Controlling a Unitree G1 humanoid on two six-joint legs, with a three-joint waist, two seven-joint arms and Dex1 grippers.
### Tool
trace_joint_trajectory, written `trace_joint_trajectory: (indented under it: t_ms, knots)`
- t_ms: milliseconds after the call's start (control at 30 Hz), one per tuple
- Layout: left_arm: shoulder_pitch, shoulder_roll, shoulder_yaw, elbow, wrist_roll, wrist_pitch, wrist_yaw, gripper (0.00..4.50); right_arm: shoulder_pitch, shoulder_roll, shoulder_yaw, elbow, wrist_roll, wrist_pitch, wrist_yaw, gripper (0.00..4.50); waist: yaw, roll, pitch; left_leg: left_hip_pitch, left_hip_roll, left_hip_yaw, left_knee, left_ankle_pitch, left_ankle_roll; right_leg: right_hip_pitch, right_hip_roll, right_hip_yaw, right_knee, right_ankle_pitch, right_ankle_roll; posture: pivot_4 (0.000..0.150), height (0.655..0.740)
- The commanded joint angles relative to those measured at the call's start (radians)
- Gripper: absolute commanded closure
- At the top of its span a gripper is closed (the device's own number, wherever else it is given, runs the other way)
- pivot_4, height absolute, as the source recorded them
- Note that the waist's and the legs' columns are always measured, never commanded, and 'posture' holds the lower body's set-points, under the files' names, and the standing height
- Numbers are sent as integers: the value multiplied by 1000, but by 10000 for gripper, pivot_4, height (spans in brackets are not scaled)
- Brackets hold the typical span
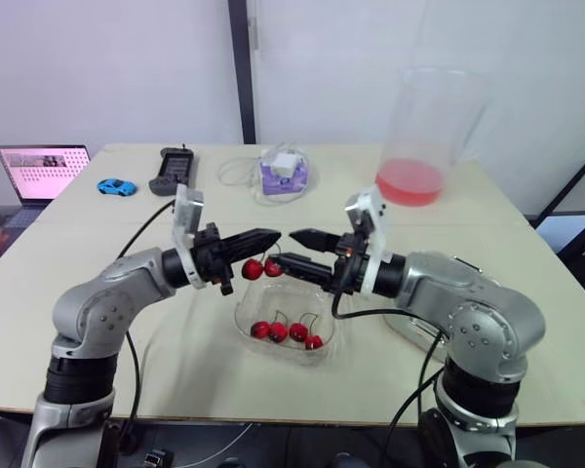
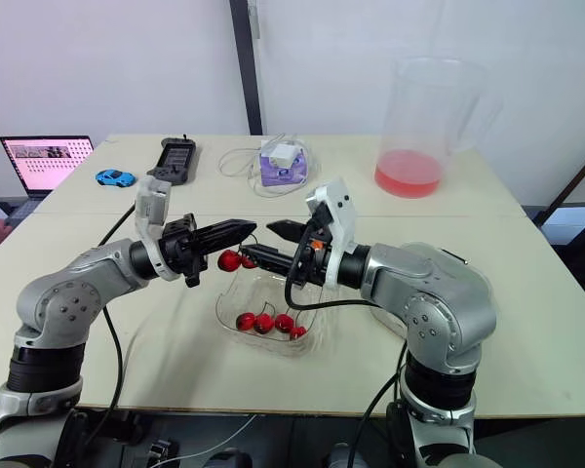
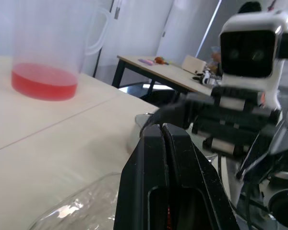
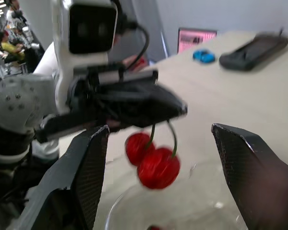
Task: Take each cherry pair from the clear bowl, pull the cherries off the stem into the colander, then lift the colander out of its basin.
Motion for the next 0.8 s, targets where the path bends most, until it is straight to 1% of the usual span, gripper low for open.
trace_joint_trajectory:
  t_ms: [33, 100, 167, 367, 467, 567, 800]
  knots:
    - [-13, -9, 3, -38, -22, -4, 8, 45000, 10, -3, 6, -41, 62, 16, -32, 8190, -2, 0, 0, 0, 0, 0, 0, 0, 0, 0, 0, 0, 0, 0, 0, 1500, 7332]
    - [-19, -16, 0, -39, -23, -3, 13, 45000, 29, -11, 31, -24, 49, -16, -64, 8190, -4, 0, 0, 1, 0, 0, 0, 0, 0, 0, 1, 0, 0, 0, 0, 1500, 7332]
    - [-22, -12, -15, -41, -11, -3, 9, 45000, 41, 2, 26, -6, 56, -31, -92, 8190, -4, 0, 0, 1, 0, 0, 0, 0, 0, 0, 1, 0, 0, 0, 0, 1500, 7332]
    - [-25, -10, -16, -38, -12, -5, 11, 45000, 68, -4, 55, 13, 88, -66, -118, 8190, -3, 0, 0, 0, 0, 0, 0, 0, 0, 0, 1, 0, 0, 0, 0, 1500, 7332]
    - [-22, -13, -19, -40, -16, -2, 10, 45000, 69, 3, 71, 26, 101, -86, -135, 16861, -3, 0, 0, 0, 0, 0, 0, 0, 0, 0, 1, 0, 0, 0, 0, 1500, 7332]
    - [-20, -18, -25, -40, -12, -6, 10, 45000, 70, -3, 86, 32, 117, -96, -145, 30695, -3, 0, 0, 0, 0, 0, 0, 0, 0, 0, 1, 0, 0, 0, 0, 1500, 7332]
    - [-13, -17, -22, -50, -14, -4, 14, 45000, 58, -19, 76, 53, 167, -99, -165, 30695, -3, 0, 0, 0, 0, 0, 0, 0, 0, 0, 1, 0, 0, 0, 0, 1500, 7332]
